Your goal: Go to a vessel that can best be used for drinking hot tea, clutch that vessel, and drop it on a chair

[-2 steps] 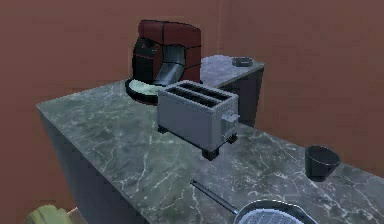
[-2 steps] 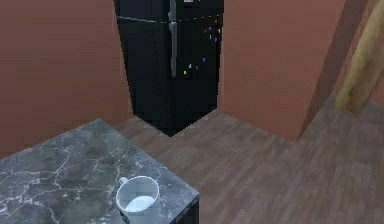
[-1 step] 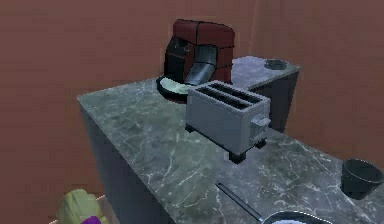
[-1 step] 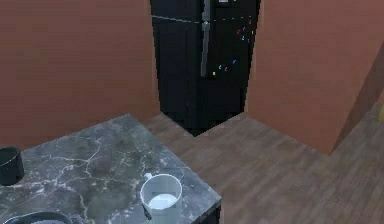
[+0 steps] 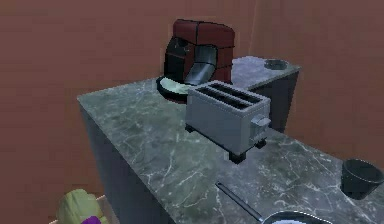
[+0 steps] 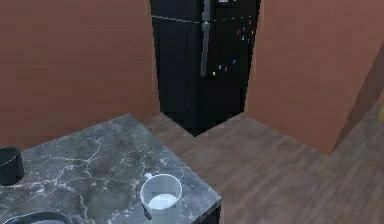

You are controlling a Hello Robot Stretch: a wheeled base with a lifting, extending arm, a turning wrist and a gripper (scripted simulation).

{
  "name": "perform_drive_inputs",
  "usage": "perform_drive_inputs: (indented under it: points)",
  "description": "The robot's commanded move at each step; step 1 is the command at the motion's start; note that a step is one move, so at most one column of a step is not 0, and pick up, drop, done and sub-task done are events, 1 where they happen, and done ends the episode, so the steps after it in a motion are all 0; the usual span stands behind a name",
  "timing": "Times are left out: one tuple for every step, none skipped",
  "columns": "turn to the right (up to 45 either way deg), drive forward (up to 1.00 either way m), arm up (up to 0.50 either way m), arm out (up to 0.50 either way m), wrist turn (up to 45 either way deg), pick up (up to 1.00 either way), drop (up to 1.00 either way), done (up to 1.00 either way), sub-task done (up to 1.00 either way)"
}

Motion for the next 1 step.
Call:
perform_drive_inputs:
  points:
    - [0.0,0.0,0.38,0.0,0.0,0.0,0.0,0.0,0.0]
